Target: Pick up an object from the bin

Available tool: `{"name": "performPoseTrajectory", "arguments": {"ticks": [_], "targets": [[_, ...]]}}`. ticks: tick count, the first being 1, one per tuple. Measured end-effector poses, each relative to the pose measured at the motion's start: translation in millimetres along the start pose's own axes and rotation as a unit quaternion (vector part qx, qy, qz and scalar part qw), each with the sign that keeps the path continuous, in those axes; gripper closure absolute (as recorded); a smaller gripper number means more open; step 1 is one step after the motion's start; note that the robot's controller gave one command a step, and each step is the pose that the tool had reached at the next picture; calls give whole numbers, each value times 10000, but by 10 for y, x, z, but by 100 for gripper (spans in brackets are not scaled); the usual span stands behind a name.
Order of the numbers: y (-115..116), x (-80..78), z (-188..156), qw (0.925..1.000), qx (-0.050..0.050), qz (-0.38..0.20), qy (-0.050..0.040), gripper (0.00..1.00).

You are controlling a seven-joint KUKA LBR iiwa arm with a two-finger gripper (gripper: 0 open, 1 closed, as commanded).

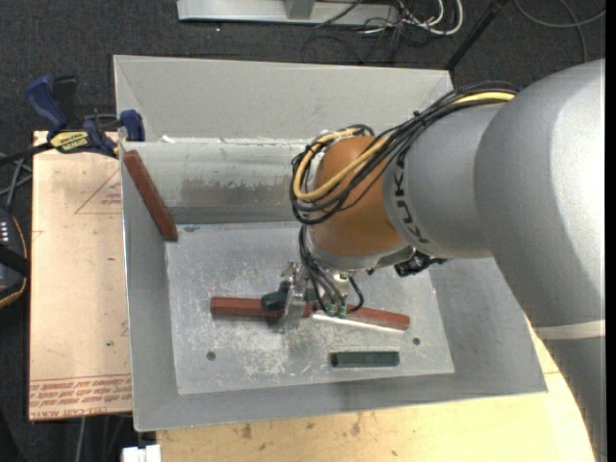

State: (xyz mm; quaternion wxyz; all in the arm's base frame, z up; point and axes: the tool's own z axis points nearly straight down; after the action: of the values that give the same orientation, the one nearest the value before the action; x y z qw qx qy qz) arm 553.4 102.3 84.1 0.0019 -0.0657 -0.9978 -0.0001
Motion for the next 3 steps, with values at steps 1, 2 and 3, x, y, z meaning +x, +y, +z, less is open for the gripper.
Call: {"name": "performPoseTrajectory", "arguments": {"ticks": [1,2,3], "targets": [[-1,9,-156,10000,4,-1,15,100],[4,-5,-335,10000,-6,-1,-15,100],[6,-14,-415,10000,-13,-1,-40,100]]}}
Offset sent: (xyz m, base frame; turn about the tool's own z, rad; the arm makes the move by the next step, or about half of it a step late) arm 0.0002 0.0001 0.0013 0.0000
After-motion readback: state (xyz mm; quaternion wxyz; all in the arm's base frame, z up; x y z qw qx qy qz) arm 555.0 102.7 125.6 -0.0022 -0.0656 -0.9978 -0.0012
